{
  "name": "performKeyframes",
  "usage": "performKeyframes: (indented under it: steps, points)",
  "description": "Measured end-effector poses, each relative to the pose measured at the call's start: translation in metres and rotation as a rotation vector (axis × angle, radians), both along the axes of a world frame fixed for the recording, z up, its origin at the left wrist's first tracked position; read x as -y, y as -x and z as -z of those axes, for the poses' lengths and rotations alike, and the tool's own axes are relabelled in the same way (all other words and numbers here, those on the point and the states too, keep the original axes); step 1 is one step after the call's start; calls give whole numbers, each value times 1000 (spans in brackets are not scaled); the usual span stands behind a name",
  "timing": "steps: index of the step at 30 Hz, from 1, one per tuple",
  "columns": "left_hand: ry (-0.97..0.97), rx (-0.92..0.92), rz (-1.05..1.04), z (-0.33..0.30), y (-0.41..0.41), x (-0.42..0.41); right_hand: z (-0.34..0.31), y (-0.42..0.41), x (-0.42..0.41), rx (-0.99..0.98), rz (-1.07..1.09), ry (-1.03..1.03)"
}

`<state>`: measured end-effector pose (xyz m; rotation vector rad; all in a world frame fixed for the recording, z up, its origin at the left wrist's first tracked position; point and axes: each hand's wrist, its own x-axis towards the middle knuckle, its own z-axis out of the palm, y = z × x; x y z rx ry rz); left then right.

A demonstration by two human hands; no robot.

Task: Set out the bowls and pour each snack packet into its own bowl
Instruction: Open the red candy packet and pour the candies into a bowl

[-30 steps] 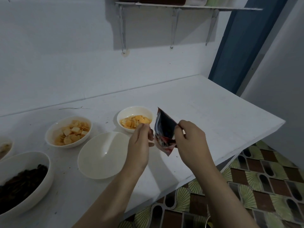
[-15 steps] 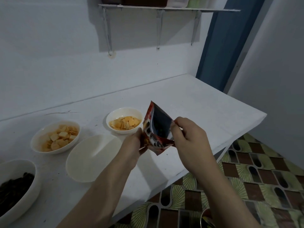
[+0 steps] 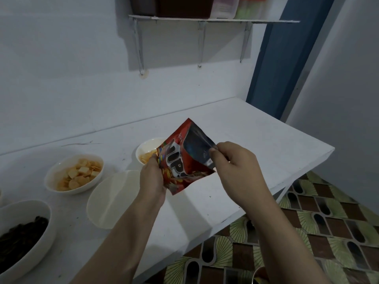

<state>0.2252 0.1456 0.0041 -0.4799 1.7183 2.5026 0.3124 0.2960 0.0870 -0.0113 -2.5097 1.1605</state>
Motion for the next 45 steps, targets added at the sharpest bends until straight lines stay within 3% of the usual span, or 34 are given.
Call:
performKeyframes:
  steps: [6, 11, 16, 20, 26, 31, 34, 38, 45]
  points:
    - [17, -106, 79, -20, 2, 52, -16, 19, 32, 4, -140, 123]
    - [27, -193, -99, -42, -3, 102, -20, 31, 74, 24, -200, 308]
    - [-17, -156, -113, -40, -3, 154, -19, 40, 113, 72, -271, 339]
    - [84, -147, -108, -34, -2, 192, -14, 47, 144, 112, -266, 352]
    - [172, -111, -163, -16, 0, 235, 12, 57, 185, 185, -233, 252]
    - [297, -89, -214, -8, 2, 249, 29, 60, 201, 202, -185, 44]
    - [377, -85, -199, -4, 8, 257, 25, 57, 210, 207, -180, 107]
    - [433, -75, -156, -6, 16, 261, 19, 53, 222, 107, -143, 184]
    - [549, -104, -106, -3, 25, 269, 25, 66, 228, -89, -46, -82]
